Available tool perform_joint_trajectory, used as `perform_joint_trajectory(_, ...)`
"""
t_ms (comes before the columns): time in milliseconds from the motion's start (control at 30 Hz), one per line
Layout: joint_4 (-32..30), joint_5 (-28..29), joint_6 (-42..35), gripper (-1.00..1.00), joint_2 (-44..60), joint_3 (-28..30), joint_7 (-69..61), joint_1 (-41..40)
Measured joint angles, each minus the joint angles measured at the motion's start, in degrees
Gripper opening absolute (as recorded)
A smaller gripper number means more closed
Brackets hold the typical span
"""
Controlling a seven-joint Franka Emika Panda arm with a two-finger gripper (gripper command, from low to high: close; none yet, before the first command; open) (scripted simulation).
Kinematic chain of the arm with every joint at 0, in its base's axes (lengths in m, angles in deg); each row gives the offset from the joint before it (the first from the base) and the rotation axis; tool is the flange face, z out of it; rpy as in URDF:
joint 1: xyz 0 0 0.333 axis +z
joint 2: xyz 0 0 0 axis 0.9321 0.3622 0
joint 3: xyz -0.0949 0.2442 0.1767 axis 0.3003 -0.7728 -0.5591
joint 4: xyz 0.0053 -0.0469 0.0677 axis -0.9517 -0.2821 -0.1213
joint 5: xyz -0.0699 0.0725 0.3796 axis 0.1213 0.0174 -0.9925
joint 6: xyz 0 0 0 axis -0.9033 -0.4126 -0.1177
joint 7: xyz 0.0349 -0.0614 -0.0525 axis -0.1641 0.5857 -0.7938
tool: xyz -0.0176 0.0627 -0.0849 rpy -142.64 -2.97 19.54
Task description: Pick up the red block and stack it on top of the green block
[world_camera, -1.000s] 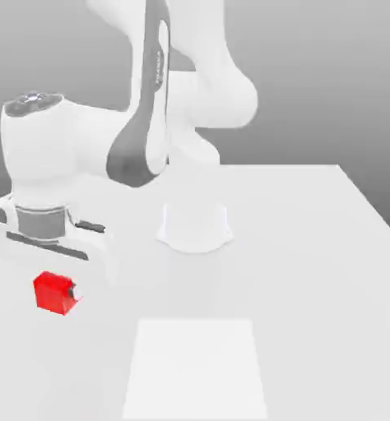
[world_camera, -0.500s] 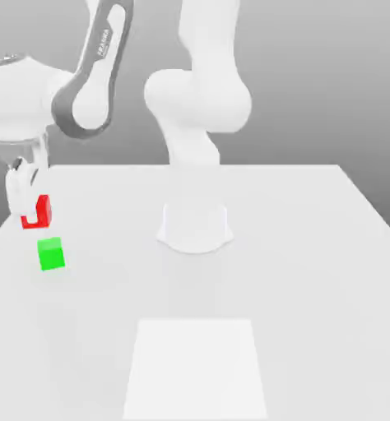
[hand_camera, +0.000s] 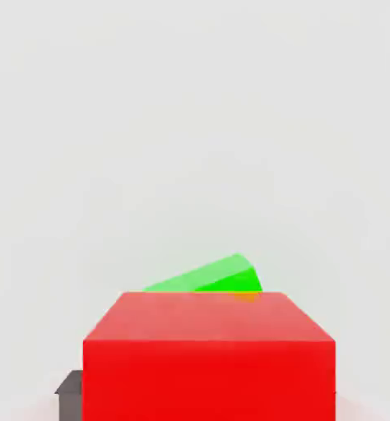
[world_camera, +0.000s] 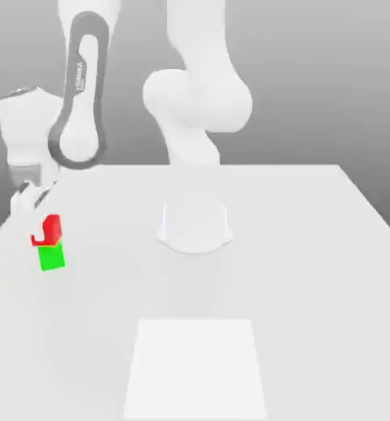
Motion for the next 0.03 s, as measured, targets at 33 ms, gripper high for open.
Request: perform_joint_trajectory(33,0.0,0.0,0.0,1.0,0.0,0.0,0.0,0.0)
